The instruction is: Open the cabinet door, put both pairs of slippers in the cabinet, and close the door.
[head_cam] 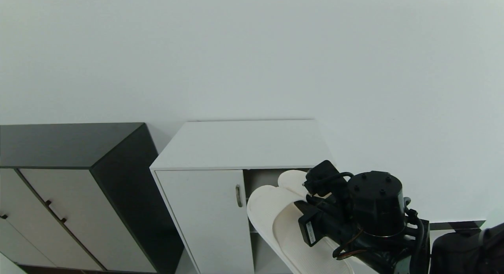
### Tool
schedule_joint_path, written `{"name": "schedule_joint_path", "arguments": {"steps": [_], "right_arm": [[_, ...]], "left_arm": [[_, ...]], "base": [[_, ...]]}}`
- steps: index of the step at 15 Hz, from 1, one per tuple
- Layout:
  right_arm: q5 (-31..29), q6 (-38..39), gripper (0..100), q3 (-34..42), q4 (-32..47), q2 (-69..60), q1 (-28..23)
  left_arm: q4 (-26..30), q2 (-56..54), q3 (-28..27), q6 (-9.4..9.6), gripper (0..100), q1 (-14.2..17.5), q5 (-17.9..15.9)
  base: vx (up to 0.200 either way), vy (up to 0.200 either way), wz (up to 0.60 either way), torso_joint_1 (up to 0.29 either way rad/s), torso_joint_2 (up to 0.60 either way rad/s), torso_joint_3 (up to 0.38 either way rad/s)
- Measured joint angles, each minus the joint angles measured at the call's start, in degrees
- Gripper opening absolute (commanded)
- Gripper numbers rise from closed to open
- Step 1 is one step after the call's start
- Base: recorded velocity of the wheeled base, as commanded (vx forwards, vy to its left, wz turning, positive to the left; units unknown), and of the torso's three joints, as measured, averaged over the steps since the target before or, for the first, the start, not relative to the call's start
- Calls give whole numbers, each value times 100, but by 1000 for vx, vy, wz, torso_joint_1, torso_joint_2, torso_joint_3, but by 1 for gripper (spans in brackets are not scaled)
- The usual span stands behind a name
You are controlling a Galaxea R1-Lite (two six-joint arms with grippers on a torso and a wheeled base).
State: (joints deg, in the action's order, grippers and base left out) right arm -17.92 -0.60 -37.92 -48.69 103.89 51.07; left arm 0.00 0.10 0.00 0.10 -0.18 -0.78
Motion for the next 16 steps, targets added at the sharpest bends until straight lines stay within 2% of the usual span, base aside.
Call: {"name": "schedule_joint_path", "arguments": {"steps": [5, 16], "right_arm": [[0, -9, 0, 22, 2, -2, 33], [-9, -2, 0, 24, 2, 60, 41]], "left_arm": [[0, 0, 0, 0, 0, 0, 0], [0, 0, 0, 0, 0, 0, 0]], "base": [[0, 0, 0, -173, 394, 215], [0, 0, 0, -221, 536, 314]]}}
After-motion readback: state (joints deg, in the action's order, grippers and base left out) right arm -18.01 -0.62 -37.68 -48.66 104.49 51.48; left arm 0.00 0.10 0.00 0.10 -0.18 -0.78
